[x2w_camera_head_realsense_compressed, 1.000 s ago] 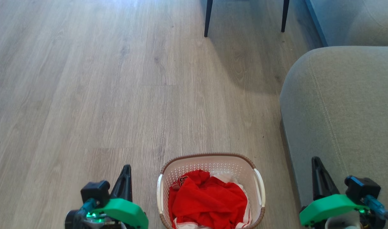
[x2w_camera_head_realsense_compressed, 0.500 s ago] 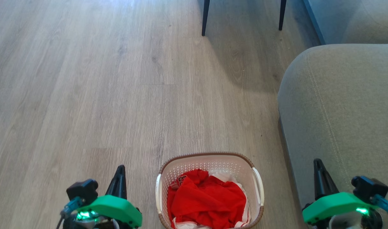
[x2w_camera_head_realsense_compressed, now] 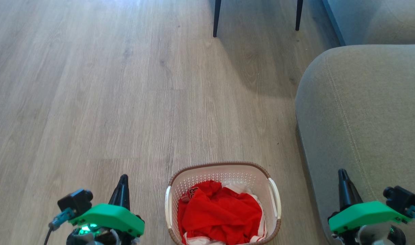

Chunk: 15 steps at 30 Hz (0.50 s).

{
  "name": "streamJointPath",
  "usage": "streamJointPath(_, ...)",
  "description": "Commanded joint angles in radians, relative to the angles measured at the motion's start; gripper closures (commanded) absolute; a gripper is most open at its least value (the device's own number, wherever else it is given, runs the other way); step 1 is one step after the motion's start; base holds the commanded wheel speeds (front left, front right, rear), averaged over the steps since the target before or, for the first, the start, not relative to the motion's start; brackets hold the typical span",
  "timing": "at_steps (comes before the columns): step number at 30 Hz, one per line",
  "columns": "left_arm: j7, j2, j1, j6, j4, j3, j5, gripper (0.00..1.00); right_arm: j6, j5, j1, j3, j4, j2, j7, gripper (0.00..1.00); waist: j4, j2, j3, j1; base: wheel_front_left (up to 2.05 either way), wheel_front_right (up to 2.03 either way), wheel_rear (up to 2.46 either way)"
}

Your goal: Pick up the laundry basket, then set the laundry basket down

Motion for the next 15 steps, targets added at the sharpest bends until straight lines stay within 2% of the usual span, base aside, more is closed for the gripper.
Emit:
streamJointPath(1,0.005,0.011,-0.054,-0.011,-0.035,0.025,-0.023,1.0,0.002,0.024,-0.054,-0.002,-0.027,-0.017,0.005,1.0,-0.001,0.0,0.0,0.0,0.0,0.0,0.0)
streamJointPath(15,0.042,0.014,-0.065,-0.035,-0.038,0.066,-0.178,1.0,0.003,0.181,-0.073,-0.016,-0.014,-0.021,0.043,1.0,-0.011,0.0,0.004,0.0,0.0,0.0,0.0)
